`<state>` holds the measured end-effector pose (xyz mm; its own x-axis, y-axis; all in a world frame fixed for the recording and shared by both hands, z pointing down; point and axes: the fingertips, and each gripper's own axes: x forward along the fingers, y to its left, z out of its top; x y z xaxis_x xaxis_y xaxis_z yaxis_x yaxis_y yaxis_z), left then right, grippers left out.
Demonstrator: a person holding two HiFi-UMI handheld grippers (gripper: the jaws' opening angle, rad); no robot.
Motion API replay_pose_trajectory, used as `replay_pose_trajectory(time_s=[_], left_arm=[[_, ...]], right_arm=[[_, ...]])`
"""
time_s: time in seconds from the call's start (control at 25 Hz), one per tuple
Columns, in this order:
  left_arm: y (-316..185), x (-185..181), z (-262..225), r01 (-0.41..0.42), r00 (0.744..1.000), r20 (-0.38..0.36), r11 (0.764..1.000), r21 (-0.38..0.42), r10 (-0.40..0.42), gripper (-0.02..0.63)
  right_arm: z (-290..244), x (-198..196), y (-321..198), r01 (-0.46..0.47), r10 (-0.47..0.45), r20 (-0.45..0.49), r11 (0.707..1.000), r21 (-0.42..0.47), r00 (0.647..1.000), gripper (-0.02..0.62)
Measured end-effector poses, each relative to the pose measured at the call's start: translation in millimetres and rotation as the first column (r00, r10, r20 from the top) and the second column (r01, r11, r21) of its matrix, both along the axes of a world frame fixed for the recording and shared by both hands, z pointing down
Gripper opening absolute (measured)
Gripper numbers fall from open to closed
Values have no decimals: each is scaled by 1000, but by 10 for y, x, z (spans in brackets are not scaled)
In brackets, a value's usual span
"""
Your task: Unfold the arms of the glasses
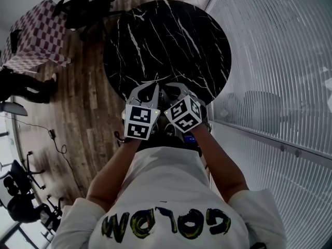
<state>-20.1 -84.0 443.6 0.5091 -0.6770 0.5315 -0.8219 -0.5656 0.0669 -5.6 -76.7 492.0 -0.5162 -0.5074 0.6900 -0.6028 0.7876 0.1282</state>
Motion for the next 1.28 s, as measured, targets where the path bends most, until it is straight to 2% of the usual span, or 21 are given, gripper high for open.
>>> replay_pose_trajectory(time_s=[0.52,0.76,0.96,1.28], left_arm=[[27,-65,227,-54,995,84,996,-71,60,-2],[45,-89,277,-45,996,75,994,-101,53,0],[42,-92,190,-25,999,41,995,-95,29,0],[49,-30,7,16,999,-40,996,-93,-20,0]], right_arm=[[104,234,24,-17,17,-49,1000,-17,999,0],[104,140,106,-12,12,1,999,-46,1000,3],[86,-75,232,2,4,66,996,-93,998,82],[104,-215,273,0,4,44,996,-92,999,243]])
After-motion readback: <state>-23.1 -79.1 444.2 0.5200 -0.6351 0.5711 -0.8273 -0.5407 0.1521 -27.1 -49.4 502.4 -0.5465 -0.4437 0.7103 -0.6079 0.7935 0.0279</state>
